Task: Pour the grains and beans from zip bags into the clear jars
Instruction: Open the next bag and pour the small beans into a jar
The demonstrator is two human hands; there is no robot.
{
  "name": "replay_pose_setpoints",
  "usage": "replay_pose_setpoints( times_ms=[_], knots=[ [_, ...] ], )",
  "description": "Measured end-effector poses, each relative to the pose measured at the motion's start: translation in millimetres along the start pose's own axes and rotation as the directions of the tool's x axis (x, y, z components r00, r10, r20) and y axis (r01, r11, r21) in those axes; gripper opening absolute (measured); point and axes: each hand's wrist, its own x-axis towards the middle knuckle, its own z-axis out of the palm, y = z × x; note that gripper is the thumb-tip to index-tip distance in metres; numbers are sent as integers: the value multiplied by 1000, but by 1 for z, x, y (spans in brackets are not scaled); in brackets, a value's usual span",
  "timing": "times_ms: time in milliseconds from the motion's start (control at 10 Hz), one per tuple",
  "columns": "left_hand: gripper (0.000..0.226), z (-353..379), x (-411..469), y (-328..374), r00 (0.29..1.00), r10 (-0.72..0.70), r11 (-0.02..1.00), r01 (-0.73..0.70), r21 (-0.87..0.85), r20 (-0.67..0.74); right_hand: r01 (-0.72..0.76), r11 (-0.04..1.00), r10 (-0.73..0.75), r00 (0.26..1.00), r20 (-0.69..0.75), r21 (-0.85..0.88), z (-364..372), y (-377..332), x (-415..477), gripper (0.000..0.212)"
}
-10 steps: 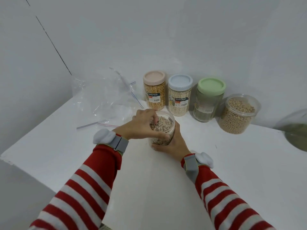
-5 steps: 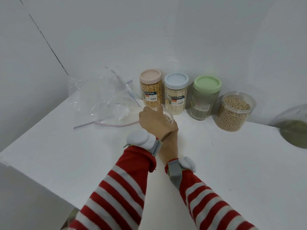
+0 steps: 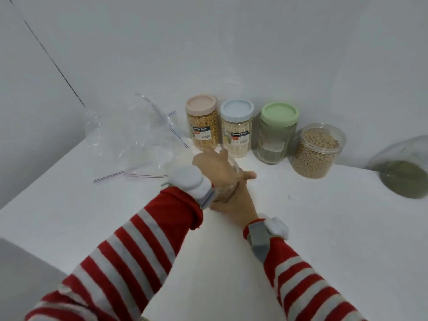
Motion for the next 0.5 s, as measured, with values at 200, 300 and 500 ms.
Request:
replay_pose_setpoints(
  times_ms=[200, 300, 500],
  knots=[
    [70, 2, 15, -27, 952, 285, 958, -284, -21, 110, -69, 998, 69, 963, 261, -9, -30, -19, -1, 86],
    [78, 5, 22, -31, 908, 416, 909, -415, -43, 42, -87, 994, 101, 968, 230, -73, -32, -17, 4, 95],
    [51, 78, 19, 62, 862, 245, 405, -506, -761, -443, -242, 964, 174, 888, -425, -112, -95, 41, -13, 112]
  ],
)
